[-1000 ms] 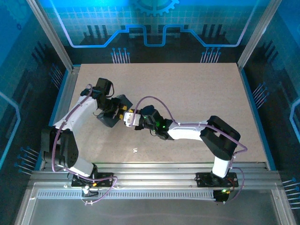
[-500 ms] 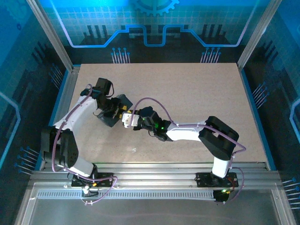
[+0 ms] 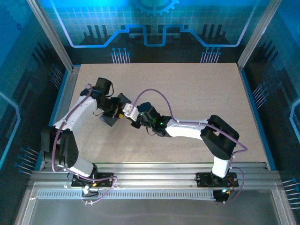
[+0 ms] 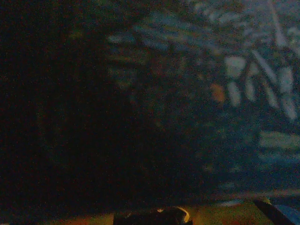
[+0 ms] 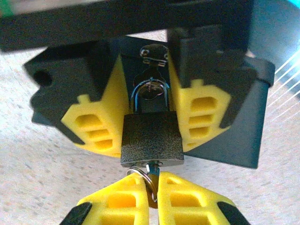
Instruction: Unlock the padlock with the key
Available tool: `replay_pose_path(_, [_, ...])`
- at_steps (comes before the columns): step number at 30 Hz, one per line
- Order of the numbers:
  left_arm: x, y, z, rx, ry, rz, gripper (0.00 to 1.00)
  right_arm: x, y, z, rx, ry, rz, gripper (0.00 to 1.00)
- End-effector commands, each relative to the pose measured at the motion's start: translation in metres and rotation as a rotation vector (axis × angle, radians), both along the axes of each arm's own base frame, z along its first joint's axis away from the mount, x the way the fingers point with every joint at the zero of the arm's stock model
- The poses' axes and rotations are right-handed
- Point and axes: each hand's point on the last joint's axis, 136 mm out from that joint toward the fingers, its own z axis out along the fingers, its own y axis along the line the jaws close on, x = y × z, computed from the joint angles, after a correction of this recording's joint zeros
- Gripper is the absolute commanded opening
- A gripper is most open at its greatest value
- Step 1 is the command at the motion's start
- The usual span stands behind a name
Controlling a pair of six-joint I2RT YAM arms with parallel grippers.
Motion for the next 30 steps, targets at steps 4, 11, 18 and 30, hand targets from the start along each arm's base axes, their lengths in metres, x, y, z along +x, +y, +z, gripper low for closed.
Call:
replay_pose_path(4, [0.000, -0.011, 0.012, -0.042, -0.036, -0.044, 0.00, -0.019, -0.002, -0.001, 0.223, 0.376, 0.005, 0.32])
replay_pose_path(11, [0.001, -0.012, 0.010, -0.046, -0.044, -0.044, 0.00, -0.009, -0.014, 0.021, 0.453, 0.634, 0.035, 0.44])
replay_pose_path(18, [0.003, -0.012, 0.013, -0.052, -0.056, -0.043, 0.00, -0.005, 0.002, 0.030, 0.570, 0.721, 0.063, 0.46])
replay_pose_path(30, [0.002, -0.015, 0.019, -0.070, -0.074, -0.049, 0.00, 0.011, 0.021, 0.023, 0.583, 0.774, 0.033, 0.30])
